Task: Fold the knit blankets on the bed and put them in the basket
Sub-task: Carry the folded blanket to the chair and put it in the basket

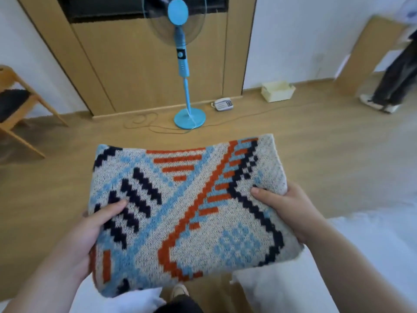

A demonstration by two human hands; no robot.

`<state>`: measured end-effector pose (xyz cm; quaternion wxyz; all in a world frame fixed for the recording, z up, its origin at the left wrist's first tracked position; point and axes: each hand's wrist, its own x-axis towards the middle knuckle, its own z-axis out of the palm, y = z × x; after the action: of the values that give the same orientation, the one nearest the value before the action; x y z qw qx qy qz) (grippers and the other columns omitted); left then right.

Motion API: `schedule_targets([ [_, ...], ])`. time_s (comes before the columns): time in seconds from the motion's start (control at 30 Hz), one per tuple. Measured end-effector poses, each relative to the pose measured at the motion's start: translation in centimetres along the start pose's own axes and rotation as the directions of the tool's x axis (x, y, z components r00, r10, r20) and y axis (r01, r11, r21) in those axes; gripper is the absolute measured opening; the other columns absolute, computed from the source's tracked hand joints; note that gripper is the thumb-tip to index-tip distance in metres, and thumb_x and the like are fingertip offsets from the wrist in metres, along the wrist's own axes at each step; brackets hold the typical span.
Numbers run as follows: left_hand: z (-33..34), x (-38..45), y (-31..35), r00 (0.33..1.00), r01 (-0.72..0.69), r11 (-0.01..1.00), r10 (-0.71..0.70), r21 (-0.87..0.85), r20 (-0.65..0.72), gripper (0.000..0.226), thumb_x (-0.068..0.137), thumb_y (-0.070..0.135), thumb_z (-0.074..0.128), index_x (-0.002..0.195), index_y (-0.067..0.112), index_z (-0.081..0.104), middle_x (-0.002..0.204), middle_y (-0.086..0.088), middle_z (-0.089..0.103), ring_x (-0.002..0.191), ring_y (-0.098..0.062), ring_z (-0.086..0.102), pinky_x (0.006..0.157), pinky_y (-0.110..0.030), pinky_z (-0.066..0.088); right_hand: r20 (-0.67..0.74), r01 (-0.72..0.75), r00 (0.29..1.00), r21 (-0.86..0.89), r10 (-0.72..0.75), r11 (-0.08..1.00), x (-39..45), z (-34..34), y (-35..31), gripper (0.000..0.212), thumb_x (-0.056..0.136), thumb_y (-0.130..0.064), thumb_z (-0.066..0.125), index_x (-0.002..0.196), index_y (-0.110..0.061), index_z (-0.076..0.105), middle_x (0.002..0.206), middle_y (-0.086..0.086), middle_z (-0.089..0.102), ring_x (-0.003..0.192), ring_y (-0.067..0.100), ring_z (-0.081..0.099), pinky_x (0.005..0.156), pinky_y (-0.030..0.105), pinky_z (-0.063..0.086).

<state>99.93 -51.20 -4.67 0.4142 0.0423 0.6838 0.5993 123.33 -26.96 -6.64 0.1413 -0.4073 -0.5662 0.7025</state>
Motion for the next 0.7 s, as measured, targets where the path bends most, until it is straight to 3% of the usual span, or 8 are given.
schedule_targets([
  [0.07, 2.7, 3.8, 1.2, 0.999, -0.012, 1.000, 0.013, -0.023, 0.036, 0.061, 0.064, 0.037, 0.084, 0.116, 0.016, 0.063, 0.102, -0.013, 0.077, 0.089, -0.031, 0.075, 0.083, -0.050, 0.054, -0.083, -0.001, 0.997, 0.039, 0.004, 0.999, 1.6, -2.3, -0.6, 0.040, 0.077, -0.018, 0.079, 0.111, -0.007, 0.060, 0.091, 0.010, 0.077, 0.080, 0.030, 0.076, 0.061, 0.037, 0.061],
  [0.13, 4.3, 8.5, 2.2, 0.991, -0.005, 0.999, 0.009, -0.032, 0.134, 0.052, 0.070, 0.027, 0.078, 0.118, 0.015, 0.061, 0.097, -0.013, 0.077, 0.083, -0.032, 0.076, 0.071, -0.046, 0.057, -0.163, 0.002, 0.987, 0.068, 0.009, 0.998, 3.8, -4.3, -1.2, 0.039, 0.076, -0.017, 0.079, 0.110, -0.008, 0.060, 0.089, 0.010, 0.077, 0.079, 0.029, 0.076, 0.060, 0.036, 0.061],
  [0.2, 7.1, 13.7, 4.2, 0.977, 0.057, 0.998, -0.053, -0.014, 0.209, 0.072, 0.065, 0.026, 0.090, 0.128, 0.015, 0.058, 0.111, -0.020, 0.073, 0.097, -0.042, 0.072, 0.085, -0.057, 0.054, -0.245, 0.020, 0.969, 0.096, 0.004, 0.995, 6.5, -5.7, -2.2, 0.038, 0.076, -0.016, 0.078, 0.109, -0.007, 0.061, 0.088, 0.010, 0.077, 0.077, 0.030, 0.076, 0.058, 0.035, 0.061],
  [0.27, 9.9, 18.8, 6.7, 0.957, 0.068, 0.997, -0.058, -0.025, 0.286, 0.068, 0.069, 0.025, 0.087, 0.130, 0.015, 0.058, 0.113, -0.022, 0.072, 0.101, -0.046, 0.070, 0.093, -0.062, 0.049, -0.342, 0.036, 0.940, 0.119, 0.007, 0.992, 9.6, -7.0, -3.0, 0.036, 0.075, -0.015, 0.078, 0.107, -0.006, 0.063, 0.087, 0.011, 0.077, 0.076, 0.030, 0.075, 0.057, 0.035, 0.060],
  [0.43, 18.5, 29.1, 12.2, 0.915, 0.053, 0.995, -0.080, 0.079, 0.395, 0.043, 0.078, 0.013, 0.072, 0.121, 0.016, 0.063, 0.105, -0.020, 0.075, 0.094, -0.043, 0.072, 0.091, -0.061, 0.051, -0.530, 0.034, 0.845, 0.197, 0.077, 0.980, 16.0, -10.6, -5.8, 0.035, 0.076, -0.015, 0.078, 0.108, -0.006, 0.065, 0.088, 0.014, 0.077, 0.076, 0.033, 0.075, 0.058, 0.036, 0.061],
  [0.53, 24.7, 34.1, 14.3, 0.873, 0.065, 0.988, -0.125, 0.141, 0.471, 0.041, 0.081, 0.011, 0.070, 0.120, 0.019, 0.063, 0.108, -0.019, 0.074, 0.096, -0.043, 0.072, 0.091, -0.063, 0.050, -0.615, 0.038, 0.777, 0.260, 0.135, 0.965, 18.3, -13.8, -6.8, 0.027, 0.078, -0.011, 0.077, 0.103, -0.007, 0.065, 0.082, 0.013, 0.077, 0.069, 0.030, 0.075, 0.050, 0.031, 0.058],
  [0.7, 37.5, 40.8, 16.0, 0.788, 0.052, 0.968, -0.191, 0.245, 0.586, 0.038, 0.083, 0.010, 0.067, 0.120, 0.018, 0.063, 0.108, -0.018, 0.075, 0.096, -0.042, 0.072, 0.088, -0.060, 0.052, -0.740, 0.104, 0.641, 0.345, 0.202, 0.933, 22.3, -21.3, -6.9, 0.030, 0.076, -0.012, 0.079, 0.103, -0.006, 0.067, 0.084, 0.014, 0.077, 0.071, 0.031, 0.075, 0.052, 0.031, 0.059],
])
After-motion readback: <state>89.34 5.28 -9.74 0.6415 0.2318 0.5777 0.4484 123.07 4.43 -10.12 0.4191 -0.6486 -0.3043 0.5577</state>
